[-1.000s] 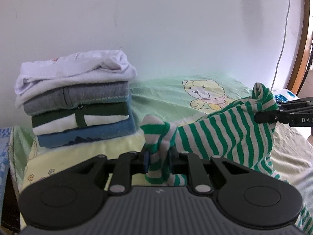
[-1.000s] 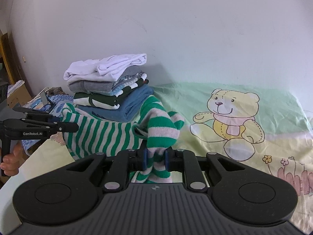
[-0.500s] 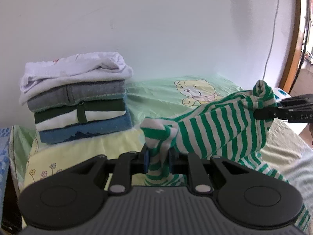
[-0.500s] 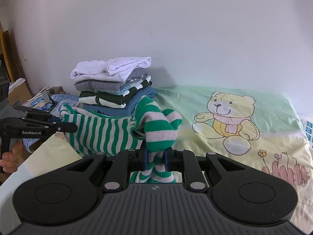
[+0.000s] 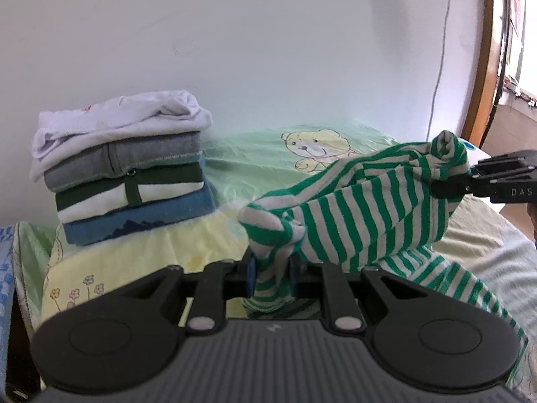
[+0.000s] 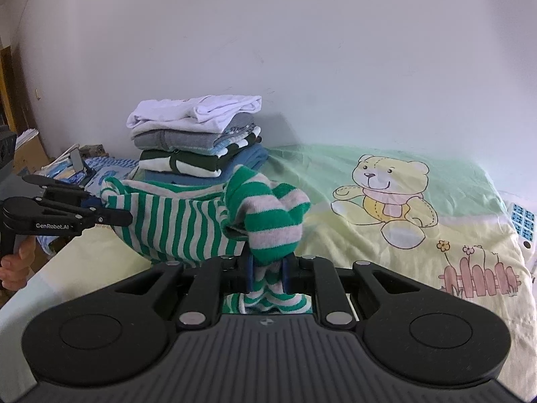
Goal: Fold clothes
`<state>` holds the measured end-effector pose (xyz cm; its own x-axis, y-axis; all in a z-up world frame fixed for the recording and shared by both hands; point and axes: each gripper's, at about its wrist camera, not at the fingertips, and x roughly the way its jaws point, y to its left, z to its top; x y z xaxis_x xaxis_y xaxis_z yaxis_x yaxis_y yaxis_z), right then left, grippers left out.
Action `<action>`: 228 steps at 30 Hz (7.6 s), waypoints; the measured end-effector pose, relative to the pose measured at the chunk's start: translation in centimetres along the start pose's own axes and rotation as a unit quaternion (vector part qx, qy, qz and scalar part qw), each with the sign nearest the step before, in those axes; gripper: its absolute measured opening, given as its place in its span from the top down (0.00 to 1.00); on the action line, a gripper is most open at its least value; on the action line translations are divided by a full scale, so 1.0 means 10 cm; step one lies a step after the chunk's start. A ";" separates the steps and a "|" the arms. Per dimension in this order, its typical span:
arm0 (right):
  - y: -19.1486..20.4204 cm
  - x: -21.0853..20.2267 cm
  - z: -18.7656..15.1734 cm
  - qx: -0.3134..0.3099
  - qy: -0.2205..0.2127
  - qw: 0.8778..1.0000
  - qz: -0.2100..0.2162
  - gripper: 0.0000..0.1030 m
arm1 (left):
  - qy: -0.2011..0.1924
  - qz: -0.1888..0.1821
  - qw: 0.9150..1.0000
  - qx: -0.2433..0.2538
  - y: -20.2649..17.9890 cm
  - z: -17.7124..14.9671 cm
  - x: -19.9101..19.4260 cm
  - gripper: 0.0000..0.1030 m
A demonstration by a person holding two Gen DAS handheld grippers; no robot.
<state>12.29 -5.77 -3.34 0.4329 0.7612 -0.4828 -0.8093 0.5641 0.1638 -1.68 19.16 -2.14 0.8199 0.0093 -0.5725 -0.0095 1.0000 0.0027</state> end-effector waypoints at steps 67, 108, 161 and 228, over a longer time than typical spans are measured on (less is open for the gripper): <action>0.21 -0.71 -0.51 -0.100 0.055 0.991 0.063 0.85 | 0.011 0.031 0.999 -0.007 -0.65 -0.72 -0.89 0.83; 0.52 -0.99 -0.85 -0.138 0.090 0.984 0.074 0.85 | 0.047 -0.006 0.997 -0.064 -0.75 -1.24 -1.20 0.83; 0.82 -1.24 -1.12 -0.092 0.045 0.992 -0.075 0.87 | 0.032 0.098 0.991 0.084 -1.31 -1.39 -1.06 0.96; 1.40 -0.99 -1.28 -0.294 0.066 0.953 -0.041 0.92 | 0.081 -0.054 0.984 0.150 -1.28 -1.42 -0.66 0.57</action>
<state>-8.41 -9.48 -7.32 0.4821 0.6533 -0.5837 -0.8741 0.3142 -0.3703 -15.06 6.28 -10.03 0.7039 -0.0736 -0.7064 0.2626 0.9511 0.1626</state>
